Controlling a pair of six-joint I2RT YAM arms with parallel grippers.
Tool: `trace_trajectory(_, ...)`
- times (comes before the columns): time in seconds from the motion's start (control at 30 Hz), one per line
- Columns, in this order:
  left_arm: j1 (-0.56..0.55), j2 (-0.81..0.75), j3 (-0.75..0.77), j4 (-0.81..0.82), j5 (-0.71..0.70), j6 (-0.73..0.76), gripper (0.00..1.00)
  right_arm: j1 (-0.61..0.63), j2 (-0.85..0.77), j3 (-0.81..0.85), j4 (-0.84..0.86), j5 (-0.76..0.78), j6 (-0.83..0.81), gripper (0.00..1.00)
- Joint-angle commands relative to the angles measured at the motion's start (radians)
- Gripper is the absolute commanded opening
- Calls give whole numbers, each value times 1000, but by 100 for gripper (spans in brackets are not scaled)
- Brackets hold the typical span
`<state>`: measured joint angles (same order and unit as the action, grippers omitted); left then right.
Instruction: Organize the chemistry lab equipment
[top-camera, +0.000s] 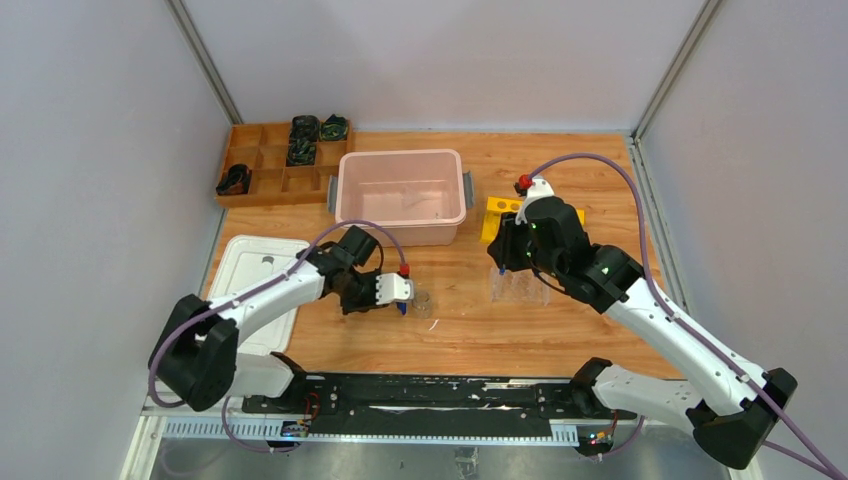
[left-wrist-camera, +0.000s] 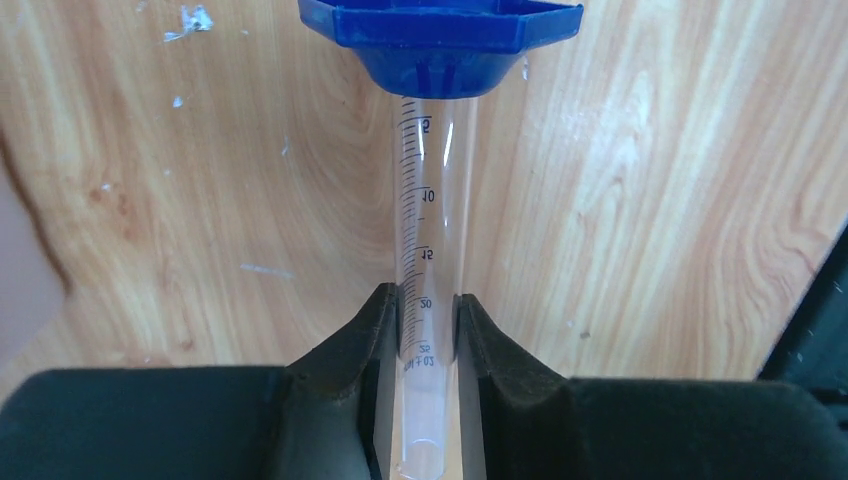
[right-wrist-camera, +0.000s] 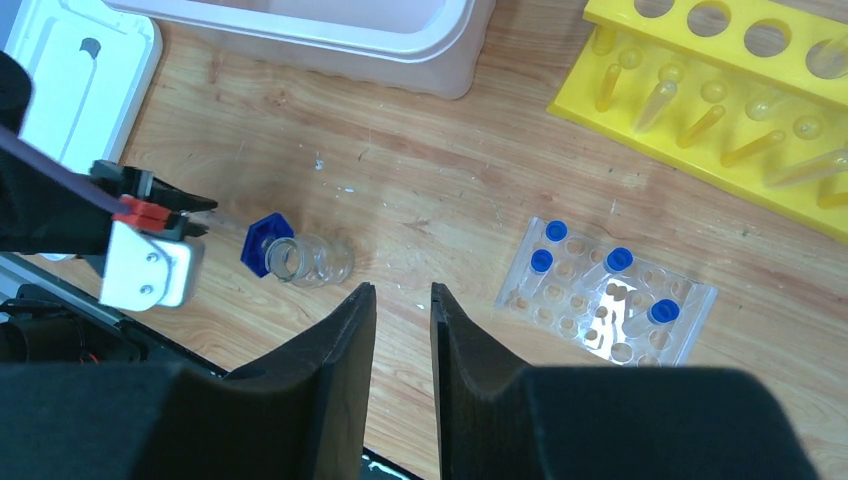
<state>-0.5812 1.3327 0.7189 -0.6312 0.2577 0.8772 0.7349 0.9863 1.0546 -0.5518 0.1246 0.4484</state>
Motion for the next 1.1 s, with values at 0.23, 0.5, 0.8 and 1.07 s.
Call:
trace_trajectory(0.23,-6,-187,312,-325,-17,44,0,-9,-5,9,-29,38,-15,30)
trace_trajectory(0.5,38,28,682,-332,-104,41,0,-9,-37,8,-66,35,-3,27)
trace_trajectory(0.8,96,397,1025,-328,-165,83,0,-9,-60,-2,-117,37,24,31)
trace_trajectory(1.07,97,574,1031,-221,-224,92,0,-8,-45,20,-131,27,26,32)
